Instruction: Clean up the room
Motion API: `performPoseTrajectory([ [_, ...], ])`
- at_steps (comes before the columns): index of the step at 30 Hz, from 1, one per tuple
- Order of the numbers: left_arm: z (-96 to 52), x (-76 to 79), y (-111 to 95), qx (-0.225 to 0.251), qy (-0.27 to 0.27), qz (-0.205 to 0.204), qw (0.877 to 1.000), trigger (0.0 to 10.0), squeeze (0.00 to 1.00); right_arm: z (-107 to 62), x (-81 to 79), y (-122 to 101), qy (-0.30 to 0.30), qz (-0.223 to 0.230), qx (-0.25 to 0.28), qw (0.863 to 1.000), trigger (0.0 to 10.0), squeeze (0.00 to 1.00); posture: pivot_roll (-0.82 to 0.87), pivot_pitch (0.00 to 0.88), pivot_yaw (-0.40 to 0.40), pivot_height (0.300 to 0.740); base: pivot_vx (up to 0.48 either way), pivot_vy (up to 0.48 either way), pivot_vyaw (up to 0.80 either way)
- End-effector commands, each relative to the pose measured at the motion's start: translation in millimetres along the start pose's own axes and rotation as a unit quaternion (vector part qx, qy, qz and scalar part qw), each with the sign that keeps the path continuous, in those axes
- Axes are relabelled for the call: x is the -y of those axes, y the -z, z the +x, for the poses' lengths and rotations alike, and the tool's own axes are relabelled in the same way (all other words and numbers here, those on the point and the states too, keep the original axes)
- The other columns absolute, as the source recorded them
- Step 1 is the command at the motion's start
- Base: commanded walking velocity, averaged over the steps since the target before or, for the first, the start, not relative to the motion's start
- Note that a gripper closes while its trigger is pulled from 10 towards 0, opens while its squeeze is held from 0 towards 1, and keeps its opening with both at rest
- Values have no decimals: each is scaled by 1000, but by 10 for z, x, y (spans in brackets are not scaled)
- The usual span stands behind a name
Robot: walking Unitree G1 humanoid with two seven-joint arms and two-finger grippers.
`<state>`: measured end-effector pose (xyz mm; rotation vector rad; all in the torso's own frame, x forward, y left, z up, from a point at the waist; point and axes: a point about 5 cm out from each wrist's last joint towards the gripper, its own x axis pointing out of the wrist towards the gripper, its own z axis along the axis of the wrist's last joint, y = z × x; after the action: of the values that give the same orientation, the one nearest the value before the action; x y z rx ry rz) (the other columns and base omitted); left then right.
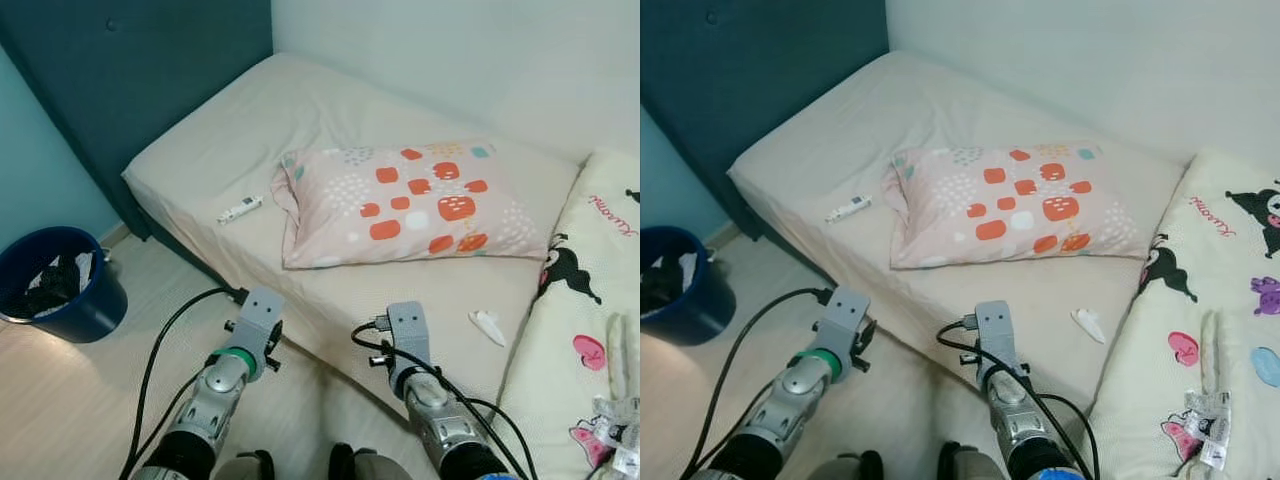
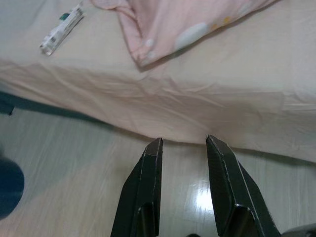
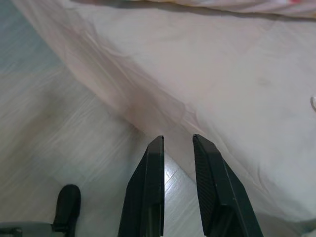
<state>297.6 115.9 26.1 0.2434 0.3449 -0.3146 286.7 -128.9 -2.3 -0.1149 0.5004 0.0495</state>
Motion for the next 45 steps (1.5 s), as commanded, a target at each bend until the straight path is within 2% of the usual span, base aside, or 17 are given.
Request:
performPoseTrajectory([
  [1,-18,50,78,-17,5,-5,1000,10000,0,-17,30,62,4,-1,-8,1000,10000,0,-20,99,19,740,0,-364,0],
  [4,-18,56,80,-18,4,-5,1000,10000,0,-19,52,66,11,12,-8,1000,10000,0,-21,99,19,740,0,-420,0],
  [36,-13,67,87,-20,4,-9,1000,10000,0,-26,62,78,9,9,-7,1000,10000,0,-28,79,16,740,0,-420,0],
  [39,-8,54,124,-39,2,-23,999,10000,0,-26,60,78,9,9,-7,1000,10000,0,-28,79,16,740,0,80,0],
  [45,-1,25,107,-37,-9,-22,999,10000,0,-23,66,72,10,10,-8,1000,10000,0,-26,89,12,740,0,120,0],
])
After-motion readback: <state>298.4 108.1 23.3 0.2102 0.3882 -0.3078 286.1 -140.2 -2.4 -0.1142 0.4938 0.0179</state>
